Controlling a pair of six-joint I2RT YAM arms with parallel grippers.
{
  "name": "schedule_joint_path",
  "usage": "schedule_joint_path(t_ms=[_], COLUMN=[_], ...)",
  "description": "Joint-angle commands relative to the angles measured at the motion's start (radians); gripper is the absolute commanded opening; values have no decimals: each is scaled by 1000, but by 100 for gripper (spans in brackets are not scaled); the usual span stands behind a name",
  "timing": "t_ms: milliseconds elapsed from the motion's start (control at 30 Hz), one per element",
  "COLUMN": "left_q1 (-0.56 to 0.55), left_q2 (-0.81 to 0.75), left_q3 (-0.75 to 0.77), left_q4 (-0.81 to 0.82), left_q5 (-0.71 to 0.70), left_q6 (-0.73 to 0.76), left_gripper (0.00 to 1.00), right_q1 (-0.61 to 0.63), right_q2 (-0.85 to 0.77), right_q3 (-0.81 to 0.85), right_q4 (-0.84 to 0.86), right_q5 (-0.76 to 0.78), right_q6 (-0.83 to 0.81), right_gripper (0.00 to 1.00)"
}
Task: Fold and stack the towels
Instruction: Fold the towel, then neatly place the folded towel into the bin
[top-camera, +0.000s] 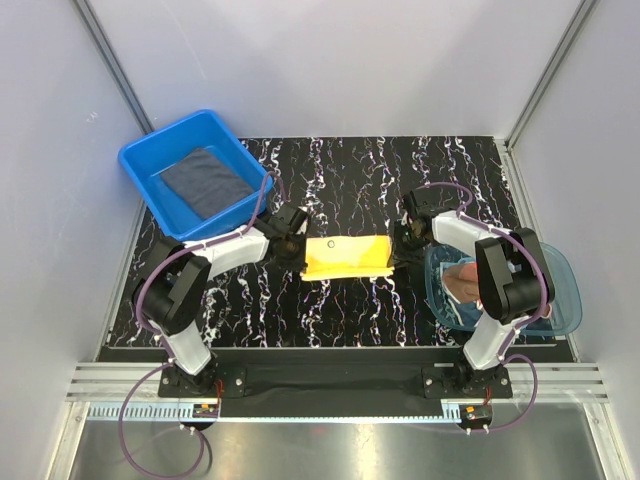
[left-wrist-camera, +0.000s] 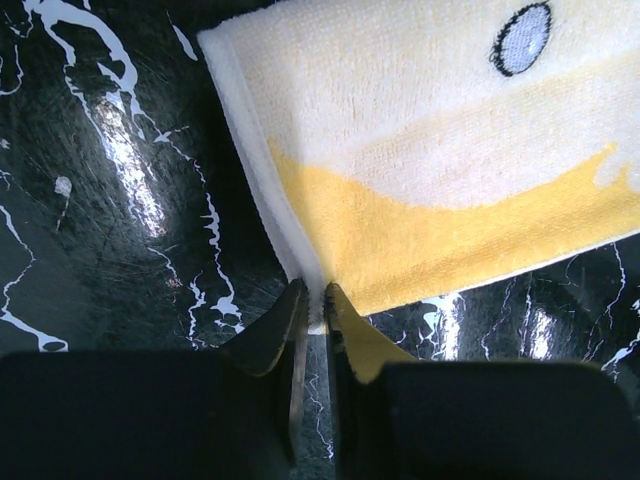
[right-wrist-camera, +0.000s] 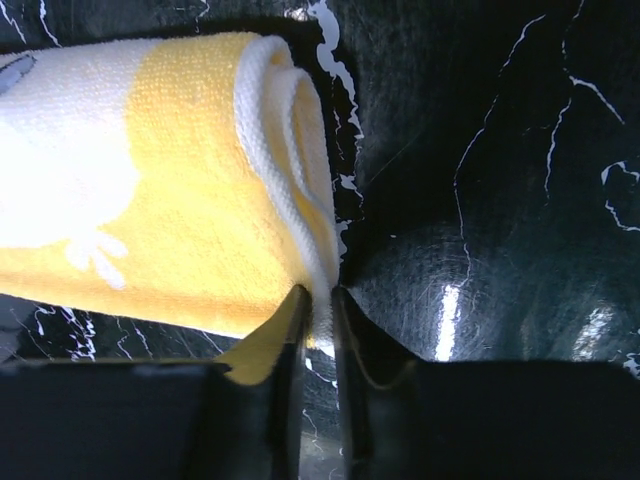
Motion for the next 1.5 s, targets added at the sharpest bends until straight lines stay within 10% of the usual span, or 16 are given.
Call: schedule_joint_path(t_ms=[0, 267, 800, 1067, 1467], left_q1=[-4, -2, -4, -2, 38], left_q2=[-3, -44, -7, -88, -26], left_q3=[48, 118, -15, 100, 189], left_q4=[-4, -101, -18, -128, -32], left_q5=[2, -39, -18, -20, 167], left_q6=[-5, -19, -17, 20, 138], left_gripper=[10, 0, 0, 50, 45], right_q1=[11, 12, 11, 11, 11], right_q2=[-43, -83, -57, -145, -68], right_q3=[6, 58, -103, -27, 153], right_q4=[11, -65, 59, -45, -53], right_q5=[19, 41, 82, 87, 46], right_q6=[11, -5, -13, -27, -30], right_gripper=[19, 6, 10, 39, 21])
